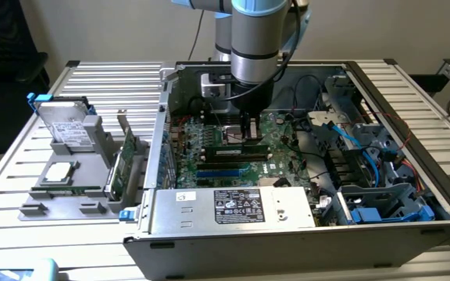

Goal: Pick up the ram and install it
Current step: 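Insert the ram into the slot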

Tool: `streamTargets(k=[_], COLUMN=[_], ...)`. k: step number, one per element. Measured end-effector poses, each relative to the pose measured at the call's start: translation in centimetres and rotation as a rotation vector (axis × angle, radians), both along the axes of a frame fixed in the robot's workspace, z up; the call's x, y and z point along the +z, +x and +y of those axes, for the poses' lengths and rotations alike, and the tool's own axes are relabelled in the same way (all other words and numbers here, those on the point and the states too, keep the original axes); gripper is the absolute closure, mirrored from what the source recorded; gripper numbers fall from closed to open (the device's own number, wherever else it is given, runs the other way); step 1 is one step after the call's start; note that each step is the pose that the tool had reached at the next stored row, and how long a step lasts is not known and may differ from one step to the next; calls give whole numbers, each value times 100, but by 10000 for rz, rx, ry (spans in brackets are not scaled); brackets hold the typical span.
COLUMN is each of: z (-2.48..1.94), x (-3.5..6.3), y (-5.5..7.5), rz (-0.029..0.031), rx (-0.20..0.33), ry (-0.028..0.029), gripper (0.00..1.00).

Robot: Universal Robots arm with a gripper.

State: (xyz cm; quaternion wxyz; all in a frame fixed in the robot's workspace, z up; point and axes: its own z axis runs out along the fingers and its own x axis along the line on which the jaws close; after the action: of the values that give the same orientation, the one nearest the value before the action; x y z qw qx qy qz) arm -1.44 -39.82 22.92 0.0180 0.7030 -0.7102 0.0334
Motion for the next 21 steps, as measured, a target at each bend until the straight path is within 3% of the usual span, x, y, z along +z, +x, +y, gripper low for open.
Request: streamTargets(k=[21], z=[-4], x=[-3], y=[-3], rz=[0], rx=[17], ry=[1], gripper=[86])
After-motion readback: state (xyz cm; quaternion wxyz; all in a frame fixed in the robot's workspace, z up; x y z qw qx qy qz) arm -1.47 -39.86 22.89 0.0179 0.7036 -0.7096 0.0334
